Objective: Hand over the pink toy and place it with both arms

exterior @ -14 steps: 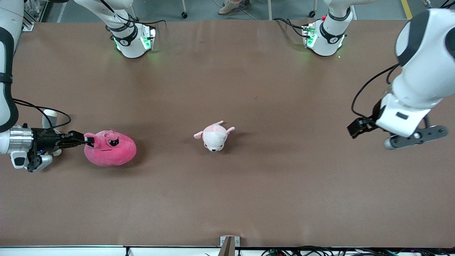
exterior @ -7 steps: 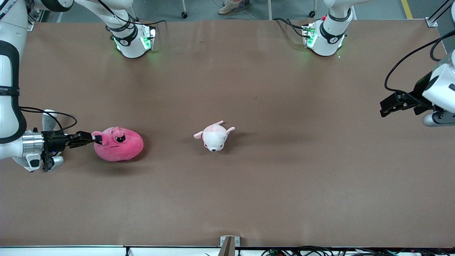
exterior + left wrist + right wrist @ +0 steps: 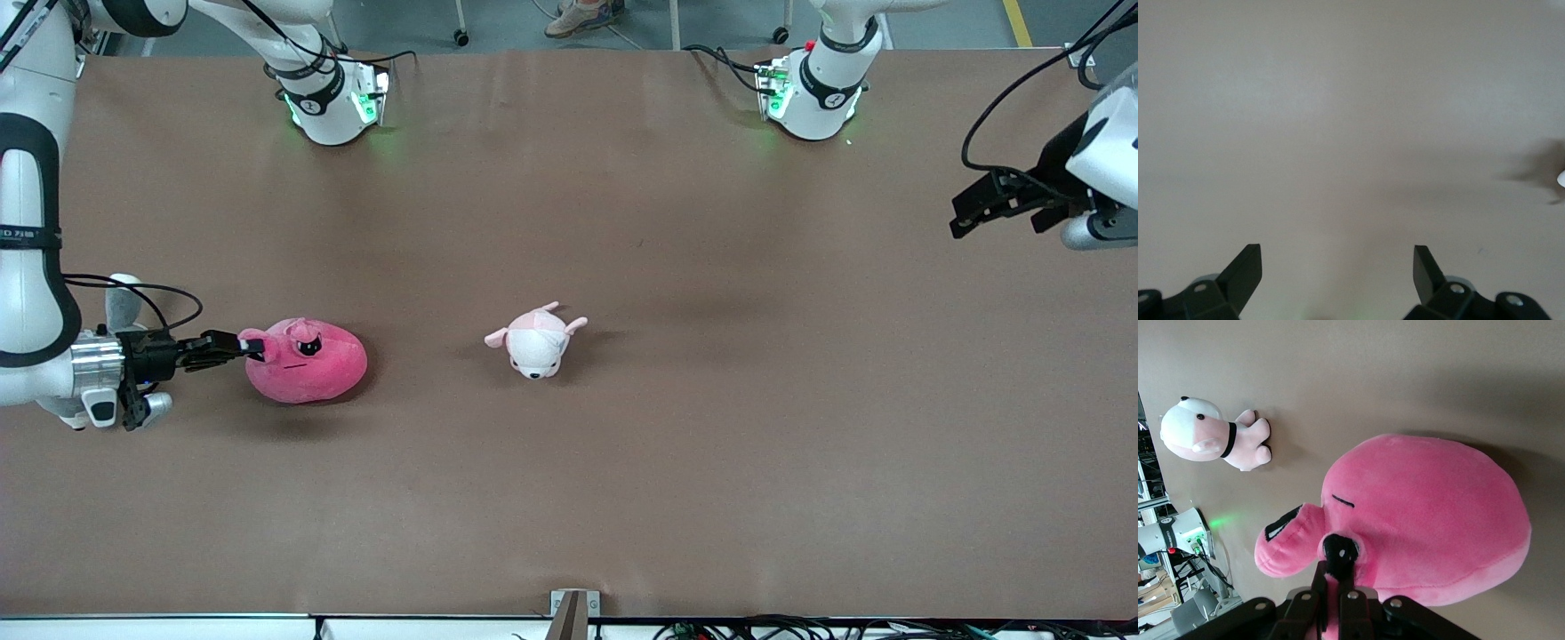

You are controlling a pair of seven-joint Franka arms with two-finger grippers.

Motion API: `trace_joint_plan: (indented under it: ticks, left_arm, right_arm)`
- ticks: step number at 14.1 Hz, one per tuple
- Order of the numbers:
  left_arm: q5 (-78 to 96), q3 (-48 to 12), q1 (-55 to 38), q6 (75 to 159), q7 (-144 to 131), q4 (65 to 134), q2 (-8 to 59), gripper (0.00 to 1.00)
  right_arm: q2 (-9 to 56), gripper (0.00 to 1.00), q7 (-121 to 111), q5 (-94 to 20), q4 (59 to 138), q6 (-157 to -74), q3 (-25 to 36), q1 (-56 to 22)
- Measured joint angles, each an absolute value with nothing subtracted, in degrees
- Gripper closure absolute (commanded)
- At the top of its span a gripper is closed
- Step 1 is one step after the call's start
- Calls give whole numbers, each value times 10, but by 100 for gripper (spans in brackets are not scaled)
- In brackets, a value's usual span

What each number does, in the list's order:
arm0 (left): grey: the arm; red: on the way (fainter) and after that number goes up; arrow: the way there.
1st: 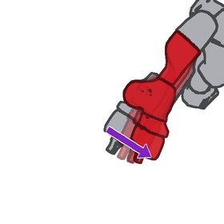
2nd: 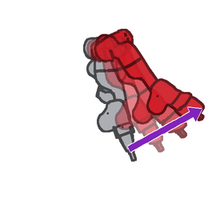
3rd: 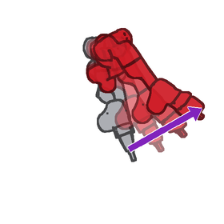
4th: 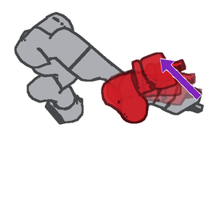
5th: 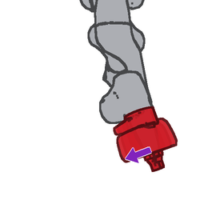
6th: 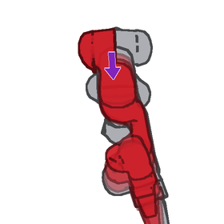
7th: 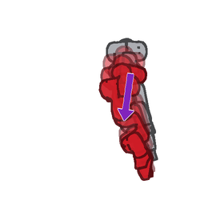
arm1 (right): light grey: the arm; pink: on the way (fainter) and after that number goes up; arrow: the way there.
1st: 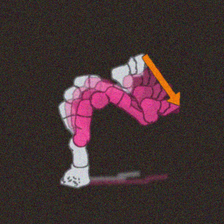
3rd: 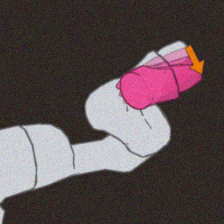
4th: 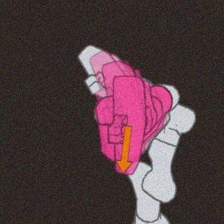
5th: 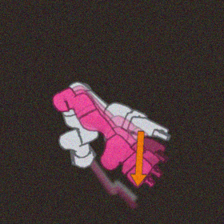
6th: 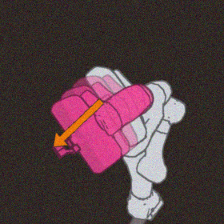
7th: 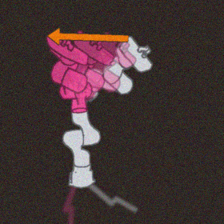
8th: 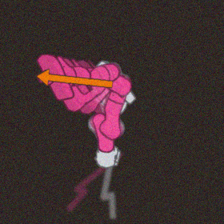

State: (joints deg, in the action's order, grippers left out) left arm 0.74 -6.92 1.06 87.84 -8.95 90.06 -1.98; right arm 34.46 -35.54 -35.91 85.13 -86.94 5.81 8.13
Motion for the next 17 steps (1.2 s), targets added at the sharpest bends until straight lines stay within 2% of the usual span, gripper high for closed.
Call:
trace_joint_plan:
  ticks: [1,2,3,4,8,11,14,17]
  left_arm:
    - [9,-69,10,878,-89,907,-26,0]
    - [10,-69,10,878,-89,911,-29,0]
    - [10,-70,9,879,-89,913,-29,0]
    - [10,-72,9,879,-89,917,-28,0]
    - [10,-79,6,879,-89,920,-27,0]
    - [10,-79,6,879,-89,920,-27,0]
    - [11,-79,4,880,-89,920,-26,0]
    - [11,-79,-3,881,-89,919,-24,0]
  right_arm:
    - [346,98,-355,-359,851,-869,58,81]
    - [346,90,-356,-359,851,-869,58,81]
    - [347,34,-356,-359,851,-869,58,81]
    - [349,1,-356,-359,851,-870,58,81]
    - [350,0,-346,-361,839,-870,60,82]
    - [349,0,-293,-355,779,-835,61,82]
    - [340,0,-221,-304,713,-800,61,82]
    - [297,0,-184,-221,688,-794,59,72]
